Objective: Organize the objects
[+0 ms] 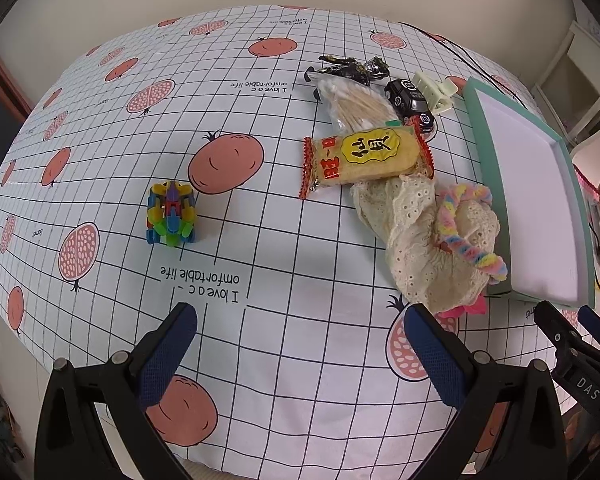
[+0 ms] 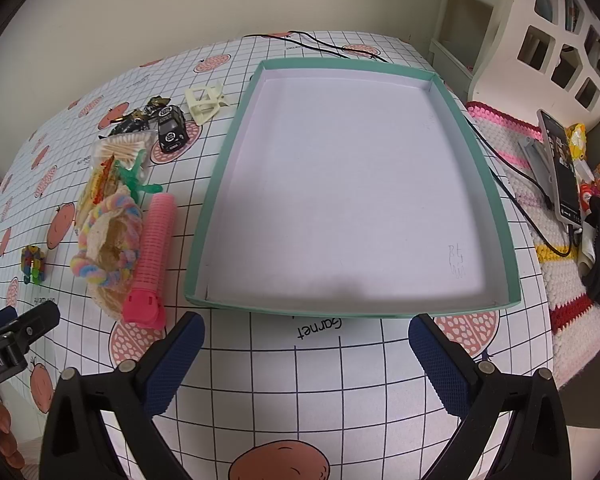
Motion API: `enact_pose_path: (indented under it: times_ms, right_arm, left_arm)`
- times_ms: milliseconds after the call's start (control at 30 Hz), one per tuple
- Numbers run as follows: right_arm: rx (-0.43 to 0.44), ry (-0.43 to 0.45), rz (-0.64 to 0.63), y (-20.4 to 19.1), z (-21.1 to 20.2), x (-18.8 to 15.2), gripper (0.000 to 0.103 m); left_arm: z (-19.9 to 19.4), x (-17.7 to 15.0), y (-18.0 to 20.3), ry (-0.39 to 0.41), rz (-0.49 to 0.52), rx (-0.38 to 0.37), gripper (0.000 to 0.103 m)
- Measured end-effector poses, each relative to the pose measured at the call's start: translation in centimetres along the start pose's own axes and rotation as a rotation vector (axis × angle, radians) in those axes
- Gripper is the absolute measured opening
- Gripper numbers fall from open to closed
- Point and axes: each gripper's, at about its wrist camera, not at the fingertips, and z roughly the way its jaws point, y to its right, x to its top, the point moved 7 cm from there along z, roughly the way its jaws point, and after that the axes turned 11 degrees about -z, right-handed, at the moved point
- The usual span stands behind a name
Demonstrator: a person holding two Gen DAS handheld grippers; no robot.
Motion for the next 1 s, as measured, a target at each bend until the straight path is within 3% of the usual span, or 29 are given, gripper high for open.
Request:
enact_pose_path:
  times_ms: [533, 700, 1000]
  right_arm:
    - [-0.002, 0.016, -0.020, -1.3, -0.4, 0.9, 0.103]
    - [0.077, 0.077, -0.011, -2.8, -1.5, 2.5, 0.103]
    - [0.232, 0.130, -0.078, -7.0, -1.8, 4.8, 0.103]
  left_arm:
    - [-0.2, 0.2, -0.1, -0.007, -0.008, -0.014, 0.103]
    - [-0.8, 0.9, -0.1, 0.009, -0.031, -0.052, 0.103]
    - [-3.1, 4.3, -1.8, 0.135, -0.130, -0.141, 0.103]
